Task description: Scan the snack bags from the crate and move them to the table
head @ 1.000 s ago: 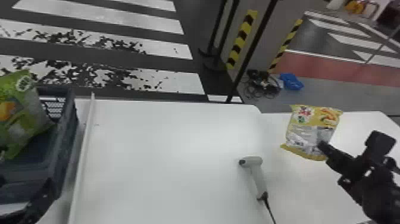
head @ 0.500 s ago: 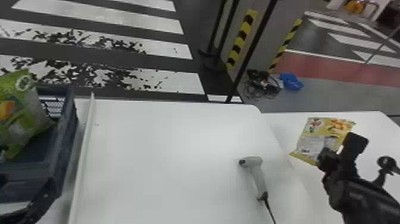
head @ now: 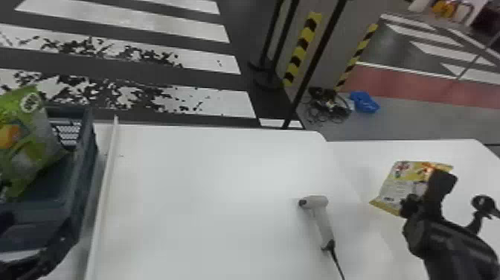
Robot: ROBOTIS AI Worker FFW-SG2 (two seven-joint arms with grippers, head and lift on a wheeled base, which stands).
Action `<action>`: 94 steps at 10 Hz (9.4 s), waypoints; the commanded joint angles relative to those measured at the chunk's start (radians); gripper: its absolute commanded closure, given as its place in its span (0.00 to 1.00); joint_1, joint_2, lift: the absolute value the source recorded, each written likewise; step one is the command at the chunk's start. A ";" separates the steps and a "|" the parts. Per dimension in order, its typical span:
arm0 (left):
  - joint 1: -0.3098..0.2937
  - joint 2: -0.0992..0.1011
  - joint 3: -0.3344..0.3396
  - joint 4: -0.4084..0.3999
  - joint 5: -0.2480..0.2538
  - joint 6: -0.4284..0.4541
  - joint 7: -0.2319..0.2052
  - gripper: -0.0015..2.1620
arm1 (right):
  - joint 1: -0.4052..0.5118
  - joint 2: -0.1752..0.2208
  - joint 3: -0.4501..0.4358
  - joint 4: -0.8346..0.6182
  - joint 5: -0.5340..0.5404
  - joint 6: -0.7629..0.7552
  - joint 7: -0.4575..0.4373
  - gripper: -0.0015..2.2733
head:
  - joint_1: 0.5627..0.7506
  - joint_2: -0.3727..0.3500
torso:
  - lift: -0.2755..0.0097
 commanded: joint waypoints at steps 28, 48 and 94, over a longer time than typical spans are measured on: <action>0.242 0.017 0.165 -0.307 0.051 0.050 0.088 0.02 | 0.759 0.400 0.440 -1.113 0.082 -0.178 0.380 0.04 | 0.70 0.52 | 0.63; -0.519 0.066 0.156 0.336 0.086 0.145 -0.043 0.02 | 0.863 0.443 0.517 -1.168 0.163 -0.132 0.460 0.04 | 0.70 0.79 | 0.63; -0.359 -0.061 0.135 -0.230 0.546 0.774 -0.076 0.87 | 0.900 0.436 0.518 -1.230 0.131 -0.221 0.444 0.05 | 0.70 0.45 | 0.63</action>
